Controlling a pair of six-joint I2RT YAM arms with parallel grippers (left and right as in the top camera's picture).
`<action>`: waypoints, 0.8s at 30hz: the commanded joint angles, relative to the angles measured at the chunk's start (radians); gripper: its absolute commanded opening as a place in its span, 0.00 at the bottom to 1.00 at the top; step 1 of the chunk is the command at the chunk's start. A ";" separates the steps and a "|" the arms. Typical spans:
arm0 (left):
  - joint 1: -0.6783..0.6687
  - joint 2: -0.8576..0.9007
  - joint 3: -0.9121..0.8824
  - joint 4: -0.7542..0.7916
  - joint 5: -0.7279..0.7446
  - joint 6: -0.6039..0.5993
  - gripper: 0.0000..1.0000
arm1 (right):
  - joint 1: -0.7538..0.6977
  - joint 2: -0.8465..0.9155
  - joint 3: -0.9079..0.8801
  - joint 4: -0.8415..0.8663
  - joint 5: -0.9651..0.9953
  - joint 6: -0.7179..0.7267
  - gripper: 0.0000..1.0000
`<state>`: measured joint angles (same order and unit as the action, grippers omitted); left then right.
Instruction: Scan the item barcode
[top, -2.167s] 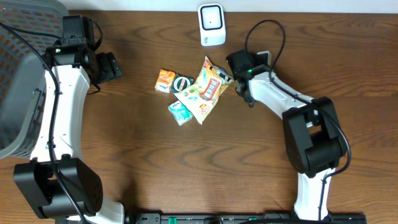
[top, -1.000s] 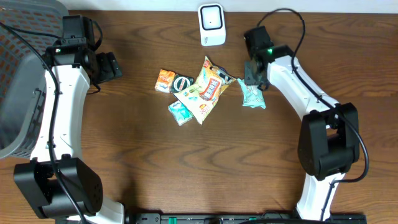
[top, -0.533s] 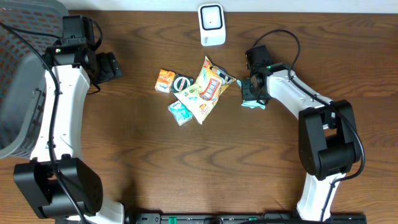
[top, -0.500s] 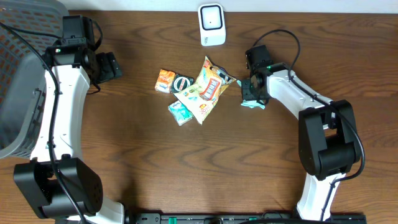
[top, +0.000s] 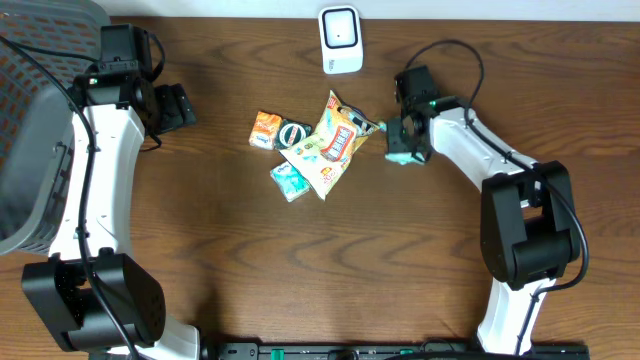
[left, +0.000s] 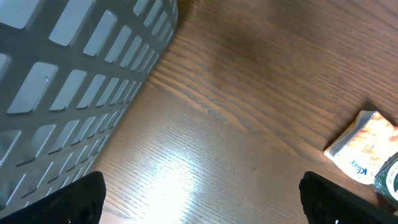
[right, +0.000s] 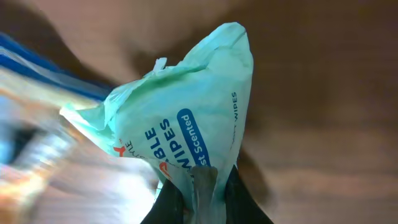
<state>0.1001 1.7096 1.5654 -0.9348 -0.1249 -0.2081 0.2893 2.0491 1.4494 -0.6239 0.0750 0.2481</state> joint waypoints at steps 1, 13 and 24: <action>0.002 0.010 -0.005 -0.002 0.002 0.009 0.98 | -0.001 -0.027 0.135 0.040 0.002 -0.003 0.01; 0.002 0.010 -0.005 -0.002 0.002 0.009 0.97 | 0.029 -0.027 0.234 0.463 -0.078 0.024 0.01; 0.002 0.010 -0.005 -0.002 0.002 0.009 0.98 | 0.056 0.237 0.718 0.339 -0.066 -0.011 0.01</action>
<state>0.1001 1.7092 1.5654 -0.9356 -0.1253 -0.2081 0.3466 2.1670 2.0556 -0.2420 0.0109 0.2516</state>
